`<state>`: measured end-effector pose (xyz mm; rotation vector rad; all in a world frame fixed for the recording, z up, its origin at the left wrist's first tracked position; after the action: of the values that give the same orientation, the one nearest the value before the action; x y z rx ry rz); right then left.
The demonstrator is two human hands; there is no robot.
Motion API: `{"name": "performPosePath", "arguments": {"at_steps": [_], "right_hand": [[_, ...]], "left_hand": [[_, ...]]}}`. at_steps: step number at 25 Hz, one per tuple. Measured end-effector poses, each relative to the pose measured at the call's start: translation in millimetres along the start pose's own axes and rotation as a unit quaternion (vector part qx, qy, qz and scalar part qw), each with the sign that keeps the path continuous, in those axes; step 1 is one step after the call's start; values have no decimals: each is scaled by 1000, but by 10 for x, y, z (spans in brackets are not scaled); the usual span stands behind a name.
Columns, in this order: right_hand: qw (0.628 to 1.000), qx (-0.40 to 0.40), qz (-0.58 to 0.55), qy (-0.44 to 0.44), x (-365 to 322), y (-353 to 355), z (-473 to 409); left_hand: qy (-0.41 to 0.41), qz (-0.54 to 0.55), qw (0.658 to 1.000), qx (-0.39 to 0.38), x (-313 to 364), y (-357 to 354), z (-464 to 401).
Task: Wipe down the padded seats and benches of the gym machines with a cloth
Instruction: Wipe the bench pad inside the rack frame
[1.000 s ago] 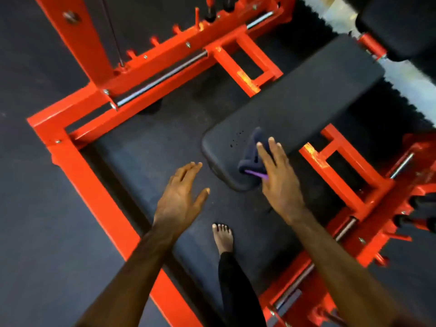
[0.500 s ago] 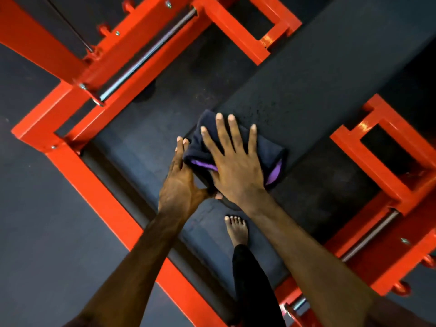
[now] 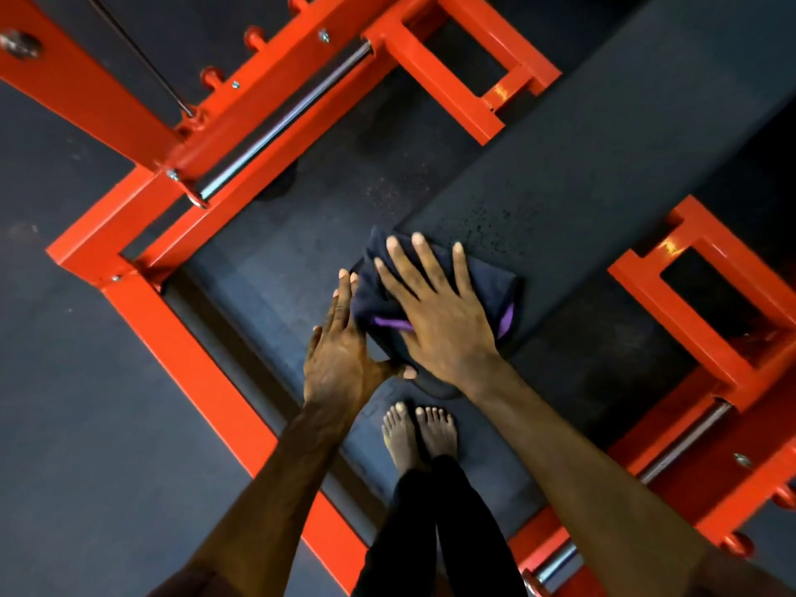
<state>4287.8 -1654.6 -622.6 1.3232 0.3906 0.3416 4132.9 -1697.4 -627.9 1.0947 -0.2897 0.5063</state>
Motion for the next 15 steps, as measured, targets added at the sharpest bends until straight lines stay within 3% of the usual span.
{"name": "performPosePath", "arguments": {"at_steps": [2,4,7,10,12,15], "right_hand": [[999,-14,27,45,1,-107,521],[999,-28,24,27,31,-149,870],[1000,-19,0,-24,-9,-83,386],[1000,3,-7,-22,-159,48,-239],[1000,0,8,10,-187,-27,-74],[998,-21,43,51,-144,-131,670]], "left_hand": [[-27,5,999,18,13,-1,36],[-41,-18,999,23,17,-3,45],[-47,22,998,26,-23,-5,17],[-4,75,997,5,-102,-33,-58],[-64,127,990,6,-199,-15,-34],[-156,118,981,3,-442,122,22]]}}
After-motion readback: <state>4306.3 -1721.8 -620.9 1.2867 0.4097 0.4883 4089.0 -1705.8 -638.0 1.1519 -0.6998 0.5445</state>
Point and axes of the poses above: each hand's wrist, its own z-axis away from the middle knuckle, its own y-axis out of the back of the hand, x = y × z, the point moved 4 cm from there along -z, towards the middle knuckle
